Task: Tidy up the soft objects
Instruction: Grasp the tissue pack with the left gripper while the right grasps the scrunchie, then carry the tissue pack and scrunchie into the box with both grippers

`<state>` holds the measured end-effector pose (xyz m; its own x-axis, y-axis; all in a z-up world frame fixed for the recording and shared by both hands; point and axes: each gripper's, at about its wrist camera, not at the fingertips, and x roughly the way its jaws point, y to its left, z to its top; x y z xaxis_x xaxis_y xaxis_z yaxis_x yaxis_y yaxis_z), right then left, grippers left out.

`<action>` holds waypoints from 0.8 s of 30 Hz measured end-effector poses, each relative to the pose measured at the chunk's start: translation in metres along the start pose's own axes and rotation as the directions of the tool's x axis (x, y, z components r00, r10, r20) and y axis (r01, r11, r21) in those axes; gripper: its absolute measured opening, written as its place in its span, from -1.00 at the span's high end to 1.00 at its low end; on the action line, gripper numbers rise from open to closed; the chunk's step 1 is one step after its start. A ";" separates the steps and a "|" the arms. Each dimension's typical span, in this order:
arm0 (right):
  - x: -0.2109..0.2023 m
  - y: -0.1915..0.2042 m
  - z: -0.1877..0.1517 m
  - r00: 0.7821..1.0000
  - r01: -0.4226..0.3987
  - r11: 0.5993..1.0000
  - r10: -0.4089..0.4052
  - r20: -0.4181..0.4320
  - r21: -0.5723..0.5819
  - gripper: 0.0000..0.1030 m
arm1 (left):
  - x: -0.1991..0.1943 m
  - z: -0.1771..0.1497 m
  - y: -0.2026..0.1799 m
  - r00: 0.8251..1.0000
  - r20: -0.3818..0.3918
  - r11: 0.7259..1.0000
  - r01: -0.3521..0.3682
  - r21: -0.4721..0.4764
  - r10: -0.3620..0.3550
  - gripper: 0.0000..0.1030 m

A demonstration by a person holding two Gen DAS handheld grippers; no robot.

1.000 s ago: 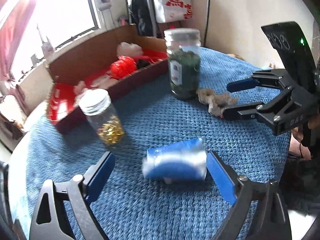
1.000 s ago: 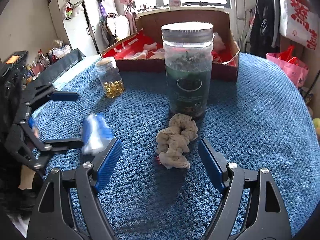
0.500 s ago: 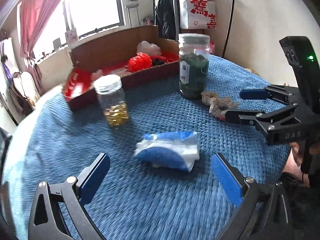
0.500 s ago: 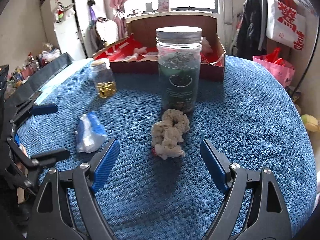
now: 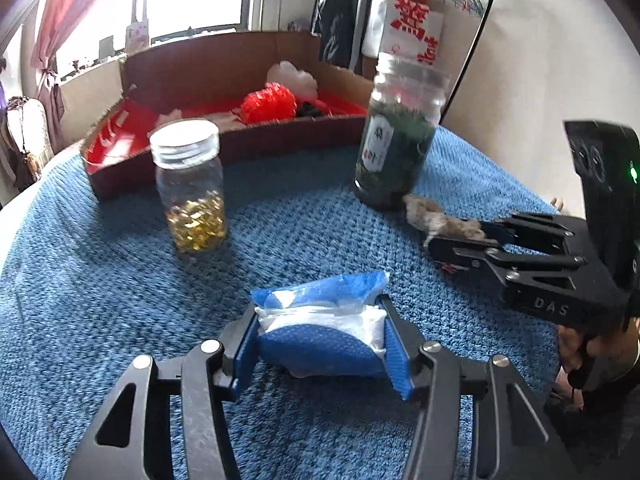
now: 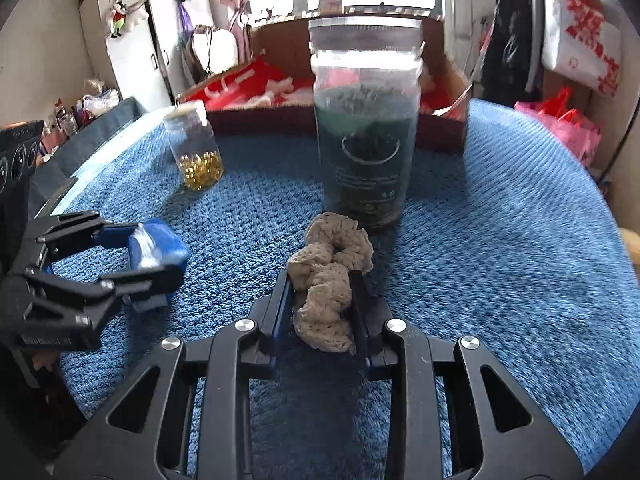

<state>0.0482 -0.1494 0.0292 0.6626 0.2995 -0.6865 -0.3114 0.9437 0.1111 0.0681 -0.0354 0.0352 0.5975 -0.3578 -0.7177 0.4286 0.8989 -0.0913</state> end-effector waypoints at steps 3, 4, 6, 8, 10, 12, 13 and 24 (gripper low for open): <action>-0.013 -0.004 -0.005 1.000 -0.020 0.999 0.019 0.018 0.027 0.49 | -0.009 -0.002 0.006 1.000 0.010 1.000 -0.003 -0.010 0.003 -0.09; -0.017 -0.007 -0.006 1.000 -0.021 0.999 0.020 0.019 0.038 0.49 | -0.011 -0.002 0.009 1.000 0.010 1.000 -0.007 -0.015 0.007 -0.09; -0.023 -0.014 -0.007 1.000 0.001 0.999 -0.002 0.018 0.054 0.49 | -0.017 -0.002 0.019 1.000 0.008 0.999 -0.029 -0.027 0.030 -0.09; -0.029 -0.028 -0.006 0.999 0.032 0.997 -0.034 0.016 0.074 0.49 | -0.022 -0.002 0.035 0.998 0.002 0.997 -0.064 -0.045 0.064 -0.09; -0.033 -0.041 -0.003 0.998 0.057 0.994 -0.058 0.013 0.093 0.49 | -0.019 0.005 0.051 0.996 -0.008 0.994 -0.086 -0.064 0.085 -0.09; -0.035 -0.056 0.004 0.996 0.085 0.990 -0.088 0.016 0.114 0.49 | -0.019 0.010 0.068 0.994 -0.018 0.991 -0.105 -0.083 0.104 -0.09; -0.036 -0.062 0.008 0.996 0.089 0.989 -0.092 0.018 0.118 0.49 | -0.018 0.016 0.077 0.993 -0.019 0.990 -0.114 -0.084 0.113 -0.09; -0.024 -0.097 0.096 0.994 0.079 0.995 -0.084 0.076 0.065 0.49 | 0.000 0.082 0.134 0.990 -0.028 0.988 -0.139 -0.063 0.138 -0.09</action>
<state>0.1278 -0.2346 0.1036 0.7362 0.2288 -0.6369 -0.2127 0.9716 0.1032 0.1809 0.0639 0.0802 0.6319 -0.2234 -0.7421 0.2979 0.9540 -0.0335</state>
